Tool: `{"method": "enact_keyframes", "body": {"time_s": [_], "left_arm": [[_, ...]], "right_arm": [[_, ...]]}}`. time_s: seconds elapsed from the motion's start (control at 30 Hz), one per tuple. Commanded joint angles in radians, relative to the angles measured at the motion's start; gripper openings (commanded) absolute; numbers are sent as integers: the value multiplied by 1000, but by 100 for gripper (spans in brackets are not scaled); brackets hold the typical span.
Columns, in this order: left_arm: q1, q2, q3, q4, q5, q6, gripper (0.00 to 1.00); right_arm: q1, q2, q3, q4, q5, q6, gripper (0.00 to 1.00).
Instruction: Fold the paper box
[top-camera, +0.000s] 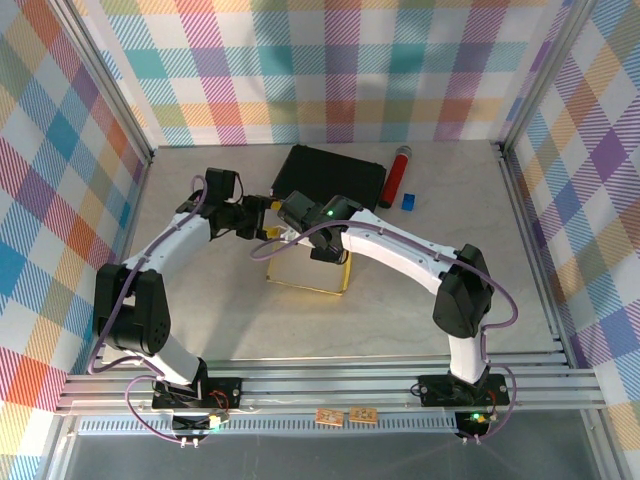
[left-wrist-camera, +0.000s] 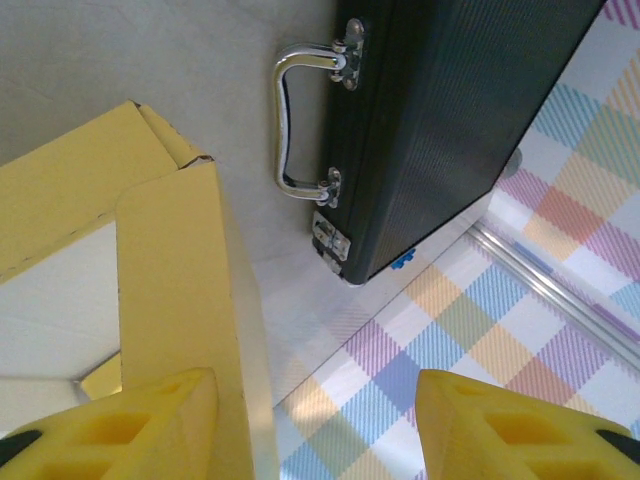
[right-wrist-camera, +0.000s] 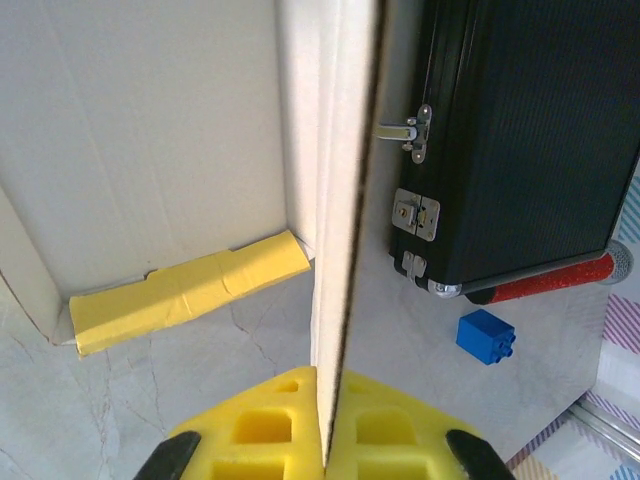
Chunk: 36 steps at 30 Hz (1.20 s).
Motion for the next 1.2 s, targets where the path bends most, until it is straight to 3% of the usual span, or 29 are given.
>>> {"method": "enact_keyframes", "body": {"time_s": [0.0, 0.87, 1.17], "left_arm": [[-37, -23, -18, 46, 55, -77, 53], [-56, -104, 90, -62, 67, -93, 53], [-72, -98, 7, -27, 68, -97, 52]], "right_arm": [[27, 28, 38, 60, -45, 21, 0], [-2, -40, 119, -18, -61, -3, 0], [-2, -20, 112, 0, -77, 1, 0]]}}
